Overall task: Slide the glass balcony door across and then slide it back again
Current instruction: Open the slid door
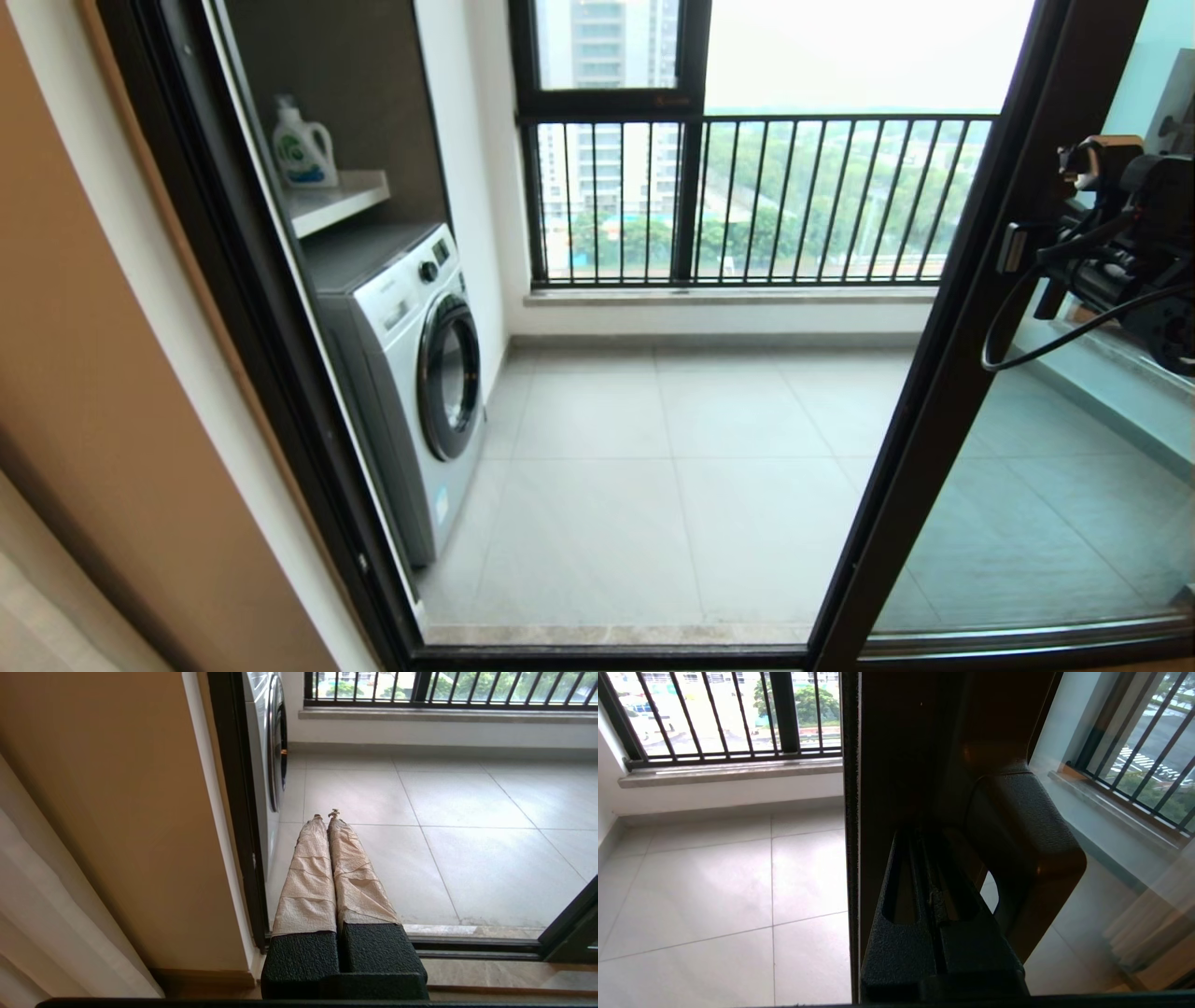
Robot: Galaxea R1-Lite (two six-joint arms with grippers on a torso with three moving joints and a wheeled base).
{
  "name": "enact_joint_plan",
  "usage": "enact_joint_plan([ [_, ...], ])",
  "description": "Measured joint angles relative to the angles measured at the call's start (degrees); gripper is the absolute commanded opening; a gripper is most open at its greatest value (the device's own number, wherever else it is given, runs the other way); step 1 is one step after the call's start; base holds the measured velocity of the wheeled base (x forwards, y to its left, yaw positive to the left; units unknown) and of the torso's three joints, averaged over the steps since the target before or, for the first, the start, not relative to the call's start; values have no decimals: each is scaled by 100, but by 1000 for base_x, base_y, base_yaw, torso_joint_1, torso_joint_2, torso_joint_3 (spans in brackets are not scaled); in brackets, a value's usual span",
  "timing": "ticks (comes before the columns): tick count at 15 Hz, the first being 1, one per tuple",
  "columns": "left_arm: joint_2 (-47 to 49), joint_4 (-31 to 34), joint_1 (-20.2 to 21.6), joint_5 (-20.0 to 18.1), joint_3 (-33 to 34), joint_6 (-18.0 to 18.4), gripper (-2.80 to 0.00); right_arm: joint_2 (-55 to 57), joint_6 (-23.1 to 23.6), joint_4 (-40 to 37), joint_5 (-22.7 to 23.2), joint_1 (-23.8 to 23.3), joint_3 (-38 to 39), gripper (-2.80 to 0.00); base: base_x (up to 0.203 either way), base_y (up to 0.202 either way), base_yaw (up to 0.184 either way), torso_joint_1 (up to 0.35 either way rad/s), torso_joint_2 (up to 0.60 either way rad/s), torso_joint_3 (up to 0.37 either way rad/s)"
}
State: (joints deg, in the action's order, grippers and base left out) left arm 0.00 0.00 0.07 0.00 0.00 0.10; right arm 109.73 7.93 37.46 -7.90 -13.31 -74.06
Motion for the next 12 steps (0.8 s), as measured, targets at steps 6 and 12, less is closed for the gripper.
enact_joint_plan([
  [6, 0, 0, 0, 0, 0, -1, -280, -5, -6, -2, 128, -198, 0, -280, 0, 0, 0, 0, 0, 0],
  [12, 0, 7, -2, 2, 0, 0, -280, -6, -8, 5, 65, -294, 27, -280, 0, 0, 0, 0, 0, 0],
])
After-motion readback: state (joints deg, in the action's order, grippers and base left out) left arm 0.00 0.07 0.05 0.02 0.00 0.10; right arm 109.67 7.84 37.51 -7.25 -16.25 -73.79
